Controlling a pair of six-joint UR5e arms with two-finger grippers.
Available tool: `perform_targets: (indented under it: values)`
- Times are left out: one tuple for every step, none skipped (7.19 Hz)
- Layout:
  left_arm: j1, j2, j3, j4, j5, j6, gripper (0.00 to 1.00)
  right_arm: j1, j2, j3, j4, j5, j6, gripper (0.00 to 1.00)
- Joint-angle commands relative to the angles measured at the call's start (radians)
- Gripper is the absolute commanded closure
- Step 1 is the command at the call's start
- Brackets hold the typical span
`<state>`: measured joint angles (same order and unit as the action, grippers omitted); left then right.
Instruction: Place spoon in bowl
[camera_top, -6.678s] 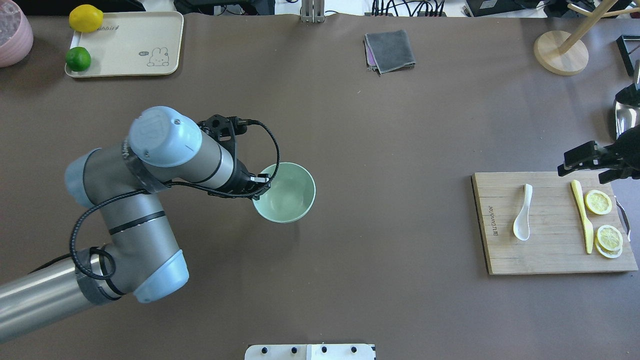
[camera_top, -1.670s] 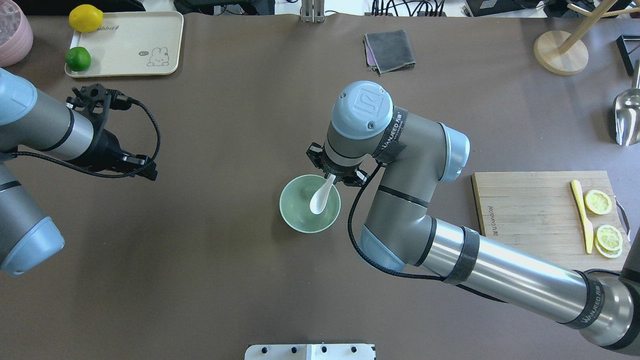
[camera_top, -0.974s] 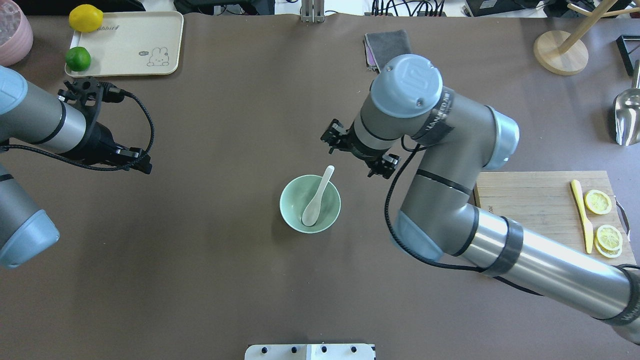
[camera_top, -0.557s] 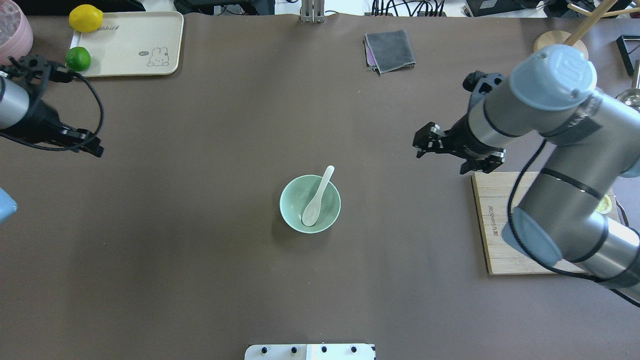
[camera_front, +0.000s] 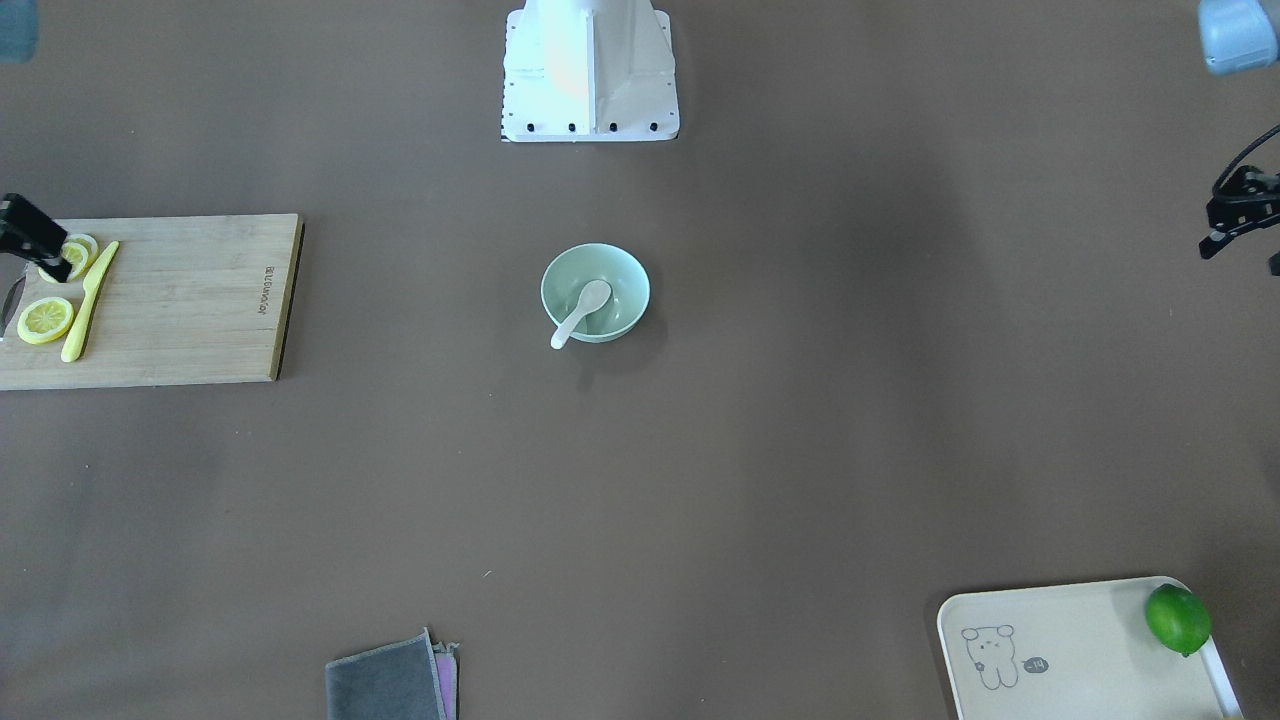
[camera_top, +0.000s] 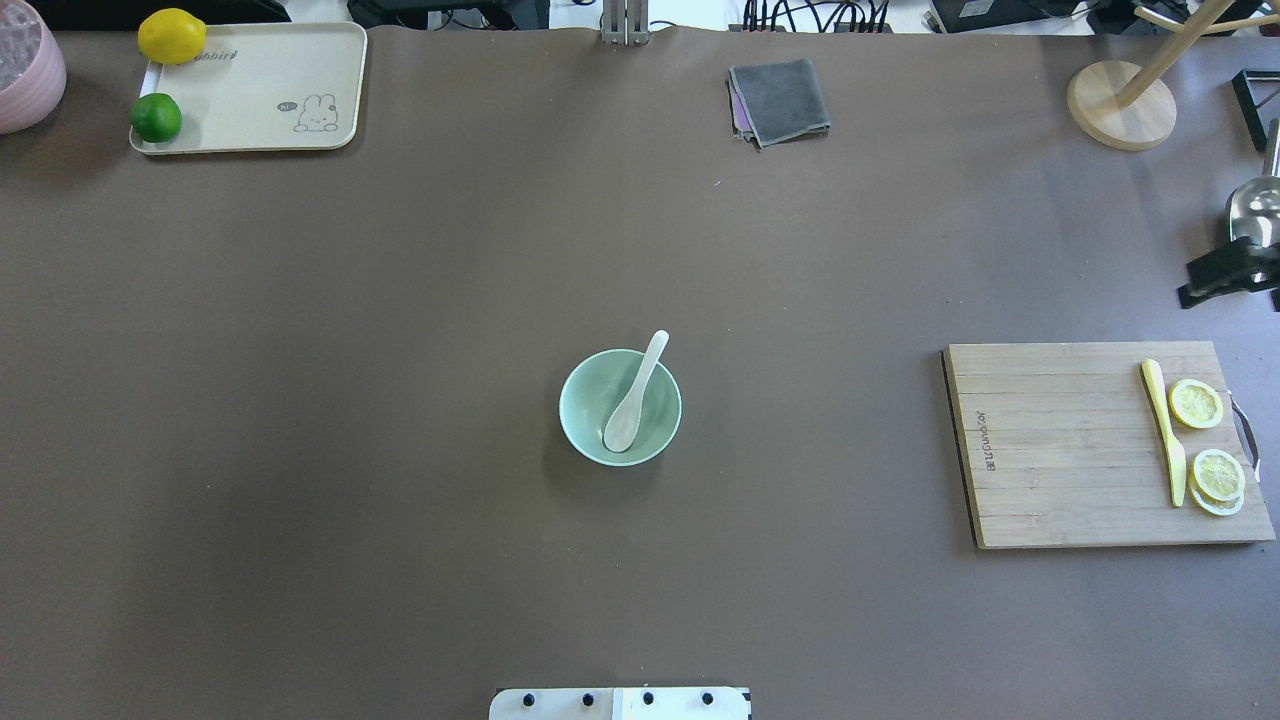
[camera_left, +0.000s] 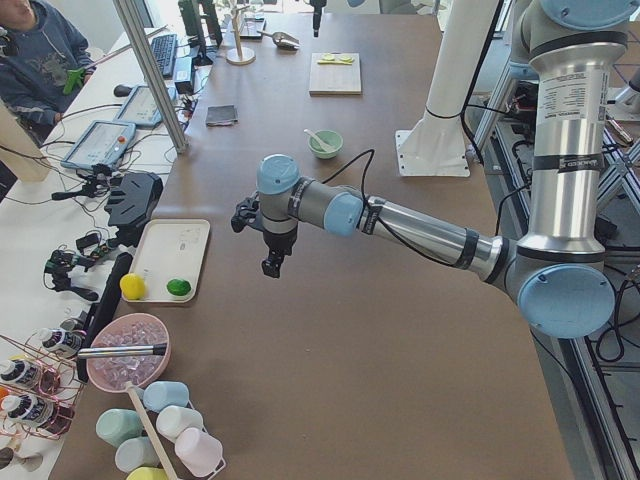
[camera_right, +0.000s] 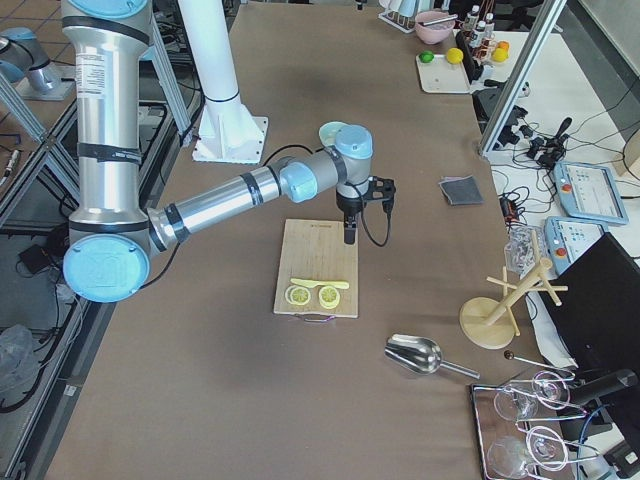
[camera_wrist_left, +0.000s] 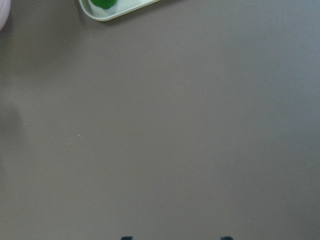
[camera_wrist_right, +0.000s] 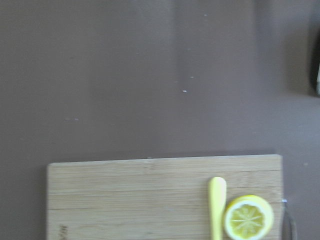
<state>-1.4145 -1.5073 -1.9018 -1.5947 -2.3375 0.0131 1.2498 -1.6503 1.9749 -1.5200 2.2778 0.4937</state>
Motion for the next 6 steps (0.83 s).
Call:
perform_targets:
  values:
    - [-0.151,0.076,0.038,0.008,-0.023,0.220,0.03,0.237,-0.043,-0.166,0.000,0.061,-0.414,0.00]
    - [-0.171,0.078,0.067,0.012,-0.019,0.295,0.02,0.291,-0.037,-0.209,-0.002,0.069,-0.494,0.00]
    - [-0.219,0.078,0.075,0.056,-0.019,0.295,0.02,0.319,-0.036,-0.211,-0.028,0.071,-0.504,0.00]
    - [-0.243,0.076,0.073,0.114,-0.020,0.295,0.02,0.332,-0.036,-0.212,-0.063,0.074,-0.559,0.00]
    - [-0.242,0.073,0.079,0.122,-0.019,0.295,0.02,0.351,-0.032,-0.215,-0.098,0.074,-0.608,0.00]
    - [-0.241,0.071,0.098,0.122,-0.020,0.295,0.02,0.353,-0.023,-0.214,-0.106,0.074,-0.612,0.00]
